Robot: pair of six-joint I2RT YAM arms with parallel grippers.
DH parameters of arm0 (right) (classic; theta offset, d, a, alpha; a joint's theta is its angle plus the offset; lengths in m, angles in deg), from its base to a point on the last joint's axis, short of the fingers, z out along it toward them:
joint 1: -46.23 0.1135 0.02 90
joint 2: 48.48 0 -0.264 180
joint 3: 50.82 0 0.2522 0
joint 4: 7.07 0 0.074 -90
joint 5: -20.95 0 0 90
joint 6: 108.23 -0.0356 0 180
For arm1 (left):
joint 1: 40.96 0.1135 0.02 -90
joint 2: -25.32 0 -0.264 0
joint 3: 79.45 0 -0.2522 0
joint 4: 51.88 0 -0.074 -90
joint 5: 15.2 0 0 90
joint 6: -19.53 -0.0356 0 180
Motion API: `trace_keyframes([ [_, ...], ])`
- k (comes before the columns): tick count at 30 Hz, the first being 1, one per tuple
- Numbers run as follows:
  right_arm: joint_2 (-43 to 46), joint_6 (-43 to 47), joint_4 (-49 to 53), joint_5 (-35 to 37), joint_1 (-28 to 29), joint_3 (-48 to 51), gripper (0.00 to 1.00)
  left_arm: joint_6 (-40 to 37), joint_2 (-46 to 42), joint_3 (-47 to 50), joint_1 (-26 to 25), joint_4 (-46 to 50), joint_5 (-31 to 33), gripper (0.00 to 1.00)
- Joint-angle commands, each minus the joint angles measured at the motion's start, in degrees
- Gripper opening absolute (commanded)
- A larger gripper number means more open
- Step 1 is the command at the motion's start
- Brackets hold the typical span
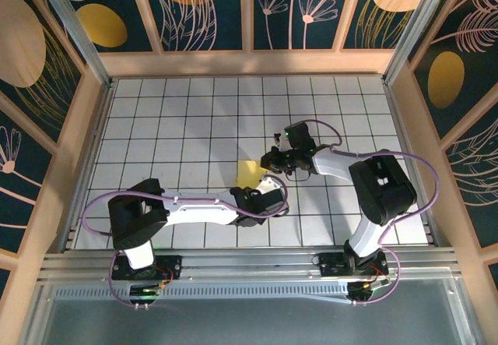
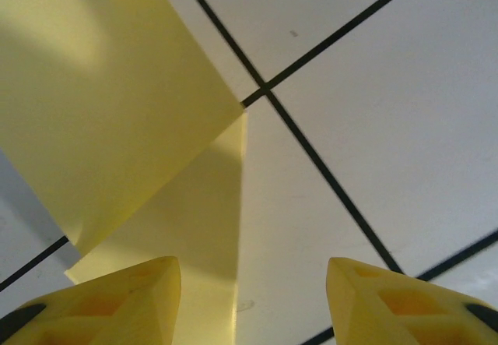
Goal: Fold a paper plane with a square sheet of paper (fold left side to right side)
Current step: Fold the wing for the fifth time at the center of the table.
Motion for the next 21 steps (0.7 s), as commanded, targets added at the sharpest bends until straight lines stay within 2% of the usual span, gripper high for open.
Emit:
trace_keyframes([
  [1, -0.93, -0.53, 1.53, 0.81, -0.36, -1.43, 0.00, 2.08, 1.51, -1.94, -0.15, 4.29, 4.63, 0.52],
  [12, -1.01, -0.54, 1.99, 1.52, -0.42, -1.26, 0.00, 3.33, 5.38, -1.24, -0.15, 4.85, 5.99, 0.37],
  [17, -1.17, -0.54, 1.99, 1.70, -0.43, -1.22, 0.00, 3.50, 6.06, -1.24, -0.15, 4.59, 5.85, 0.37],
  [21, -1.31, -0.47, 1.98, 1.77, -0.34, -1.18, 0.00, 3.32, 6.17, -1.16, -0.15, 4.18, 5.60, 0.31],
])
